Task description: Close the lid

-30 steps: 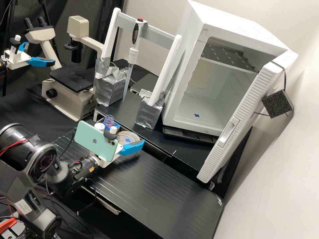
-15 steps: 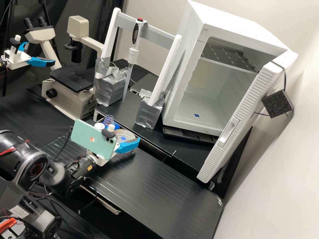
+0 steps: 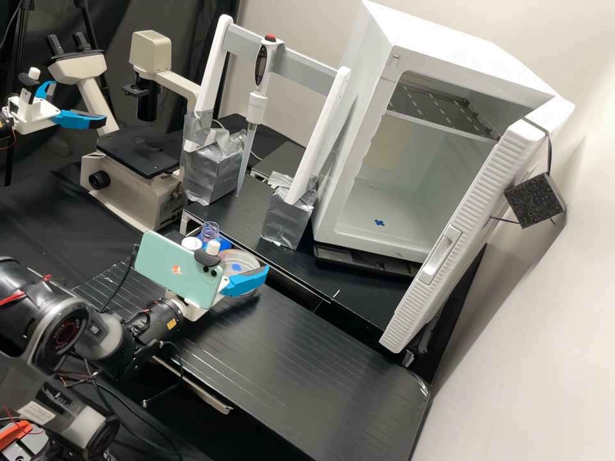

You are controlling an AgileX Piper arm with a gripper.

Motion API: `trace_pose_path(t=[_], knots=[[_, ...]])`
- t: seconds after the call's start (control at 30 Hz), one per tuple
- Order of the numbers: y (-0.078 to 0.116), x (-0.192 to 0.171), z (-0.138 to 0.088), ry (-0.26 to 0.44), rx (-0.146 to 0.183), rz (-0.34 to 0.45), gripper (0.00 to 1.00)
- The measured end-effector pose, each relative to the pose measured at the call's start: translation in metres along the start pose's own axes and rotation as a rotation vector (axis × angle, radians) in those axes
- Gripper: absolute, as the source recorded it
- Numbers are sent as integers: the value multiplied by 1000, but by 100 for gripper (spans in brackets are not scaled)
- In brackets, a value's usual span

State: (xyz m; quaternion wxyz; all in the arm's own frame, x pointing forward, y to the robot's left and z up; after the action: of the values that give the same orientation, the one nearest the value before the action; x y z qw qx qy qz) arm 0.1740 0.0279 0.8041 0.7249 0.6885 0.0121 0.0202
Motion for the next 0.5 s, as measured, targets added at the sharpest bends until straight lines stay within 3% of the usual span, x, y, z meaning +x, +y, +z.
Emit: trace_pose_path(t=[0.37, 0.47, 0.5], knots=[[16, -12, 7, -8, 15, -58, 0], [17, -16, 5, 8, 3, -79, 0], [16, -16, 4, 12, 4, -85, 100]])
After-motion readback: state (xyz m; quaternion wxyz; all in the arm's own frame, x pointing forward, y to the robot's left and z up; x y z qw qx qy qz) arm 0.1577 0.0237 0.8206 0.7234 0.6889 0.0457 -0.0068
